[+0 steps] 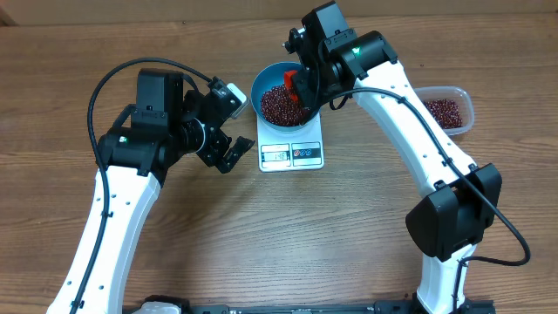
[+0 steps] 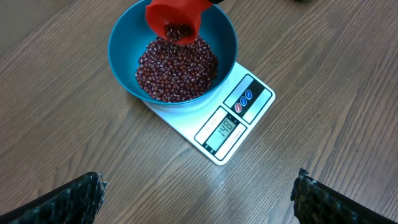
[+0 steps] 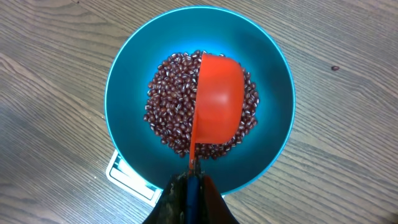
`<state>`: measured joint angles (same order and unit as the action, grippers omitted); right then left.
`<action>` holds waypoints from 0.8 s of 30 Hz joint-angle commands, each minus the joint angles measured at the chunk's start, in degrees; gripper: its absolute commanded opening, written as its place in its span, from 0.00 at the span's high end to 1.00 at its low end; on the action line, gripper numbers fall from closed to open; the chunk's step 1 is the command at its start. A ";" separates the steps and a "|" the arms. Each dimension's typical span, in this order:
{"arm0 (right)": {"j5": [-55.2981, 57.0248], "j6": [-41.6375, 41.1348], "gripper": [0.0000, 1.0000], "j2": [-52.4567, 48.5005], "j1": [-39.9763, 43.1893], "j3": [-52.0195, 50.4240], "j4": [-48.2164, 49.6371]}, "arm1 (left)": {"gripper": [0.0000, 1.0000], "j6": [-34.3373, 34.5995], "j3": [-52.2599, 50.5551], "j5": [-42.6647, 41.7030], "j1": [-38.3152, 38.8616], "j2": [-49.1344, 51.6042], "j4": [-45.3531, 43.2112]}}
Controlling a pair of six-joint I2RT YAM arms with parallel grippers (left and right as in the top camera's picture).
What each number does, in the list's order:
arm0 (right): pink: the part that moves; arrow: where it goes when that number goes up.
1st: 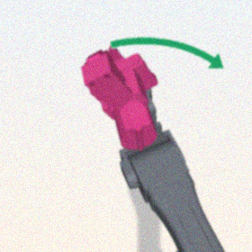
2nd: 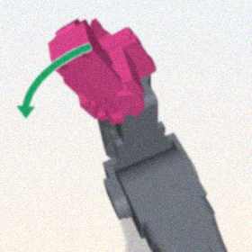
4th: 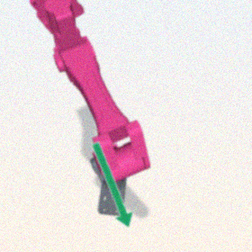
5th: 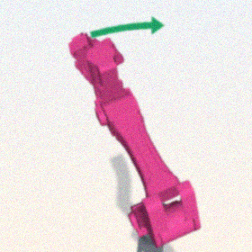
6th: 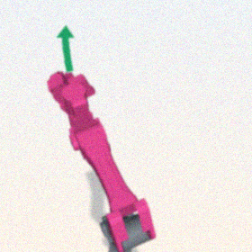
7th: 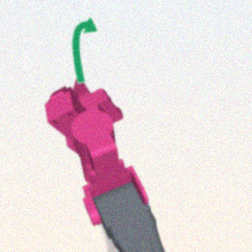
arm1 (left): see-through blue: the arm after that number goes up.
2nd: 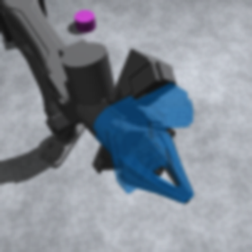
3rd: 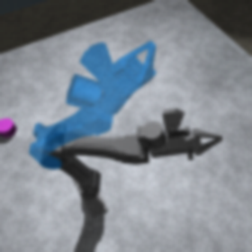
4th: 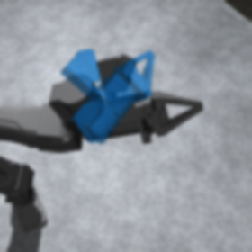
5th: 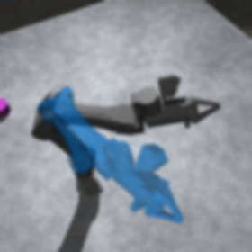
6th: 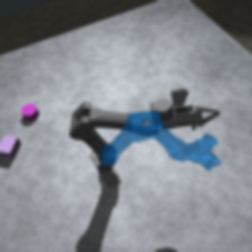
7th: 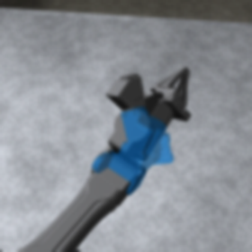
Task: Scoop item into bowl and weigh 150g on scale
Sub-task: 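Tilt the red scoop further to trickle beans until scale reads 150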
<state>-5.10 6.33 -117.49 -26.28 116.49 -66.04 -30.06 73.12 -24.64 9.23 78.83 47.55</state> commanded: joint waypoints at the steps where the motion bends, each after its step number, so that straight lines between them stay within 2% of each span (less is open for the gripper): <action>1: 0.55 1.40 0.96 2.51 0.09 2.08 0.22 | 0.00 -0.63 1.18 -0.28 -0.22 0.26 -0.17; 24: 1.05 4.72 0.96 2.51 0.09 2.08 1.44 | 0.01 -0.63 1.18 -0.28 -0.22 0.24 -0.17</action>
<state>-4.97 9.93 -117.49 -26.28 116.49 -65.21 -30.06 73.12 -24.64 9.23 78.83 47.55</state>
